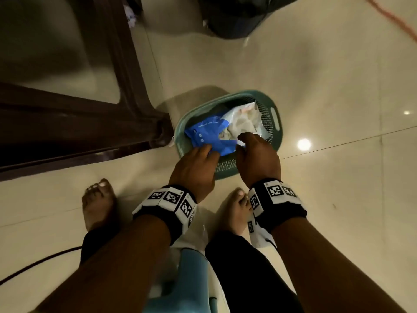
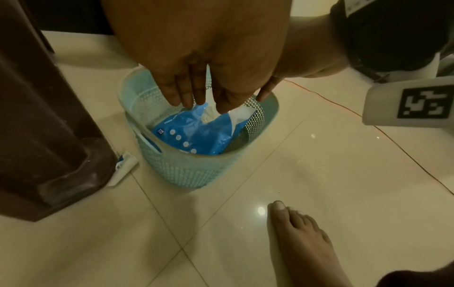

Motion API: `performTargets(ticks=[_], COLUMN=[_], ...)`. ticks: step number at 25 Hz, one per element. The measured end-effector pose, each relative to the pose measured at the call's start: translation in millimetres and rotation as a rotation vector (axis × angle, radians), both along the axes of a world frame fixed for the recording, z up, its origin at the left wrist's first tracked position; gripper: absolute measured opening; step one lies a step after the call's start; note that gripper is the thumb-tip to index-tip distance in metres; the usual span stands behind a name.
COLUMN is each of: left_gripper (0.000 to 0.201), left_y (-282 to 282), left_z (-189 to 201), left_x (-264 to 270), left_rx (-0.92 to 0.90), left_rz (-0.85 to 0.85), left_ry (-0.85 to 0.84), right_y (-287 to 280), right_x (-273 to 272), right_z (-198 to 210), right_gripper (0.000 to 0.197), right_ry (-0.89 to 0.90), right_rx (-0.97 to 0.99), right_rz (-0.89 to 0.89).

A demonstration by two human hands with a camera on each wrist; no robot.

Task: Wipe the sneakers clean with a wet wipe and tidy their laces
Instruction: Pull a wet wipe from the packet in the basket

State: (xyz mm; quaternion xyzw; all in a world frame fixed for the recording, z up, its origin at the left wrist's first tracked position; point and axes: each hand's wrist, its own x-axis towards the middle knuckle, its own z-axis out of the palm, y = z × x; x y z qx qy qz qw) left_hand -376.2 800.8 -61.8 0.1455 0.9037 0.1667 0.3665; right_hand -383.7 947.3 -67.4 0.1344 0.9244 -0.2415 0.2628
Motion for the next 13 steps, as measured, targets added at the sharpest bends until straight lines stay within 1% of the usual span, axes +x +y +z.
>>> performTargets(ticks=[3, 7, 10, 13], left_gripper=[0.042, 0.05, 0.051, 0.062], left_y=[10, 17, 16, 13], left_z=[-29, -59, -71, -78], left_x=[-14, -18, -15, -13], left_rx=[-0.058, -0.153, -0.163, -0.134], left_rz=[-0.029, -0.103, -0.104, -0.072], left_ry=[-0.068, -0.15, -0.177, -0.207], right_y=[-3, -8, -11, -13], right_x=[-18, -32, -37, -46], right_z=[-30, -59, -68, -72], right_gripper=[0.023, 0.022, 0.023, 0.023], right_ry=[-0.03, -0.206, -0.23, -0.217], right_rx=[0.011, 0.062, 0.132, 0.129], right_rz=[0.025, 0.092, 0.029, -0.047])
